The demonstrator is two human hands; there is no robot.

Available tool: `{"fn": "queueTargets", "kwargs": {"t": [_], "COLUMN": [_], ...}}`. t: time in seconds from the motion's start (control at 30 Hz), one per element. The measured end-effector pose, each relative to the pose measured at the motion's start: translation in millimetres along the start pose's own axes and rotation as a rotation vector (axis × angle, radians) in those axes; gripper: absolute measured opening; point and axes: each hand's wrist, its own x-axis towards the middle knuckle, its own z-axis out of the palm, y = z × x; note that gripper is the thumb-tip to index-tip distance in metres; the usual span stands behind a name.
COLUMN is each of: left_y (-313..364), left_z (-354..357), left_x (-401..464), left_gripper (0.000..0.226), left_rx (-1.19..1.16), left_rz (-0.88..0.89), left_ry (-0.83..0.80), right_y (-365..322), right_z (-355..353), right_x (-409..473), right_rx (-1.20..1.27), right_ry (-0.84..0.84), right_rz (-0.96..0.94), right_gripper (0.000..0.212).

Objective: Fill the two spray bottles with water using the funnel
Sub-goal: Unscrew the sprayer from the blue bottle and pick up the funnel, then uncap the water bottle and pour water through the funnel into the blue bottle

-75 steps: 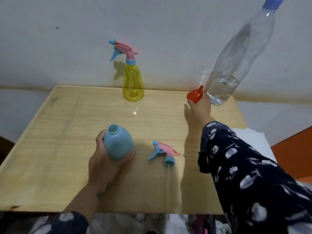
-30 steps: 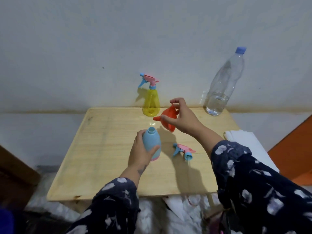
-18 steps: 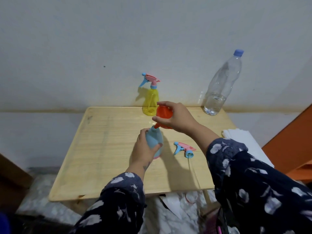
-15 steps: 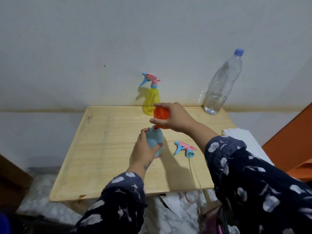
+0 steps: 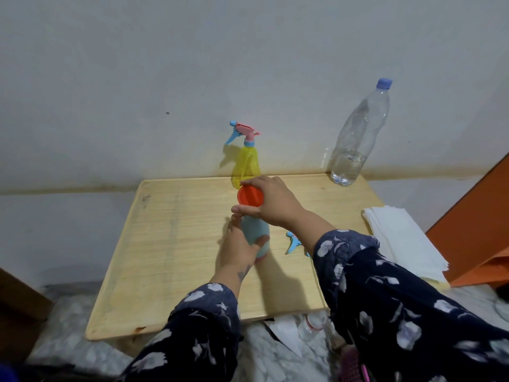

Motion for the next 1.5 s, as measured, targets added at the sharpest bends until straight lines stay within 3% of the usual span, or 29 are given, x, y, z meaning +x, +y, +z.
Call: {"fn": "queueTargets", "kwargs": {"t": [0.1, 0.17, 0.27, 0.4, 0.63, 0.93, 1.13, 1.27, 1.5], "left_y": [1, 0, 8, 27, 111, 200, 239, 242, 222], "left_z": [-10, -24, -61, -105, -117, -23, 58, 118, 209], "left_x": [2, 6, 15, 46, 89, 119, 152, 179, 207], "left_gripper": [0.109, 0.114, 0.086, 0.046, 0.035, 0.040, 0.048, 0.060, 0.091], "left_rx": [-0.028, 0.023, 0.218, 0.585, 0.621, 0.673, 0.820, 0.911, 0.798], "left_rz": [-0.033, -0.014, -0.009, 0.104, 0.265, 0.375, 0.395, 0.386, 0.322], "left_ry": [-0.119, -0.226, -0.382, -0.338, -0.220, -0.354, -0.451, -0.485, -0.394], "right_y": [-1, 1, 7, 27, 74, 159, 225, 265, 328], "right_z": [-2, -7, -21, -45, -82, -137, -166, -172, -153], "right_x": [-3, -5, -9, -12, -18, 1, 23, 46, 92], "right_rx": [-0.016, 0.033, 0.150, 0.120, 0.001, -0.083, 0.001, 0.114, 0.544], "right_ry": [-0.010, 0.003, 0.028, -0.005, -0.126, -0.123, -0.067, 0.020, 0.145], "right_rz": [0.020, 0.041, 0.117, 0.208, 0.387, 0.465, 0.550, 0.553, 0.505], "right_gripper": [0.074, 0.070, 0.060, 0.045, 0.045, 0.047, 0.062, 0.081, 0.093]}}
